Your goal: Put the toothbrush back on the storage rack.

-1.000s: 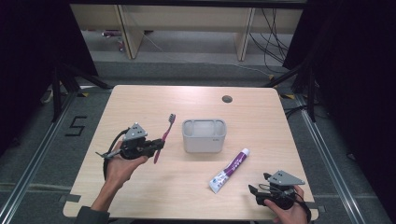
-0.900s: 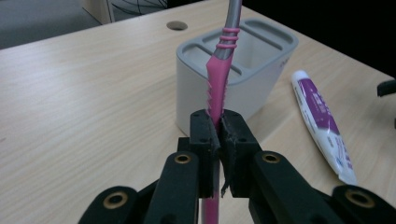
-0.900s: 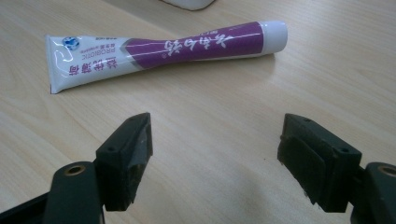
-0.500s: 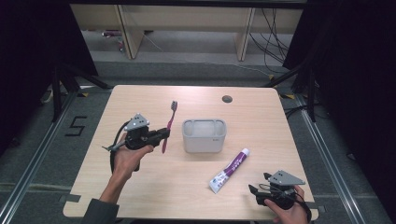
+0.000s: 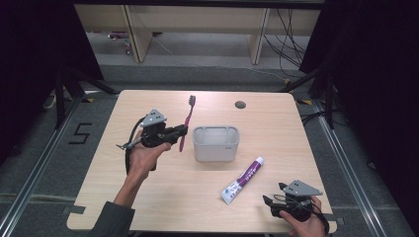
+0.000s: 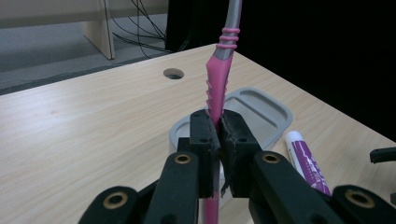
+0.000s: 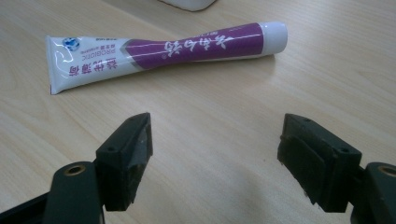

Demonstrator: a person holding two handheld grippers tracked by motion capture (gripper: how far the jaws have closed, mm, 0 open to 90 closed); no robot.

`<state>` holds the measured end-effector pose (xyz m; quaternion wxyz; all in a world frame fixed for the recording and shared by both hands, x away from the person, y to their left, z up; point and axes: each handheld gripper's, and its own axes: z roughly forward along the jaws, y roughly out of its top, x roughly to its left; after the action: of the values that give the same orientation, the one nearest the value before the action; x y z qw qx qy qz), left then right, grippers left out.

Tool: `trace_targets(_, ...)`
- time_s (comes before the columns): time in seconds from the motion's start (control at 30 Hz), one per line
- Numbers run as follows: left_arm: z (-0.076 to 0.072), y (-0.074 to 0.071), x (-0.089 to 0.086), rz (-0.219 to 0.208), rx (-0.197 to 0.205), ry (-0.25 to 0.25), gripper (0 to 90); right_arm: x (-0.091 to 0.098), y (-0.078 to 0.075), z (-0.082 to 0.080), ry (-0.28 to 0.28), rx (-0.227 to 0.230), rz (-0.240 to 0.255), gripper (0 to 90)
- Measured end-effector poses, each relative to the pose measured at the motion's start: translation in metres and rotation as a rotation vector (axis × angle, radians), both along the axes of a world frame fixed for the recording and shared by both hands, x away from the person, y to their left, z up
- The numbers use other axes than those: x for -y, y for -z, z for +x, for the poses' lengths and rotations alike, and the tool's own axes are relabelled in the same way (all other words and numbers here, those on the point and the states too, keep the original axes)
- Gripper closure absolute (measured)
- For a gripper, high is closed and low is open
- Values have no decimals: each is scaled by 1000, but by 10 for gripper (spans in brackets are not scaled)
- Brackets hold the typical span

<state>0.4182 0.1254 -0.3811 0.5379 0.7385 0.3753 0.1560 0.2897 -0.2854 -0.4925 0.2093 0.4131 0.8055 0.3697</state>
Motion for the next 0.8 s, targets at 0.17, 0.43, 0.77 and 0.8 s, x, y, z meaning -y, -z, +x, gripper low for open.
trace_targets(0.17, 10, -6, 13, 0, 2, -1, 836, 0, 0, 0, -2, 0, 1, 262)
trace_targets(0.43, 22, -9, 24, -14, -2, -8, 835, 0, 0, 0, -1, 1, 0, 262)
trace_targets(0.77, 41, -1, 35, -38, -13, -46, 835, -2, 0, -1, -3, -17, 10, 262)
trace_targets(0.8, 42, -1, 36, -35, -13, -49, 835, -2, 0, 0, -7, -17, 12, 262)
